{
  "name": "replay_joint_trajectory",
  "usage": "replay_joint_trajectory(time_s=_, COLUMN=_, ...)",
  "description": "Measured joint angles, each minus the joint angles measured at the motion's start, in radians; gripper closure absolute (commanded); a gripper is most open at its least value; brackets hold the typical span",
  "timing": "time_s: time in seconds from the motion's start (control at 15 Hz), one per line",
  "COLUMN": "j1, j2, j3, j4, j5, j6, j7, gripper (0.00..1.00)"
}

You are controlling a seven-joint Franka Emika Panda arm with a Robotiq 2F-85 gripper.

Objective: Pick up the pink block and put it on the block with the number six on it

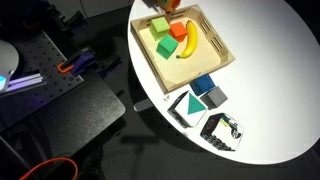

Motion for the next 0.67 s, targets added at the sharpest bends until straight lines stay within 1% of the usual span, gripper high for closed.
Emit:
replay_joint_trajectory(time_s=0.33, j1=0.000, j2=-0.106, j3=0.000, j4=-0.122, j5=0.000, j6=0.125, j7=0.043, gripper=0.00)
replay_joint_trajectory(time_s=0.67, j1=0.000, j2=-0.104, j3=0.000, j4=-0.128, j5=0.000, j6=0.127, j7=0.043, gripper=0.00)
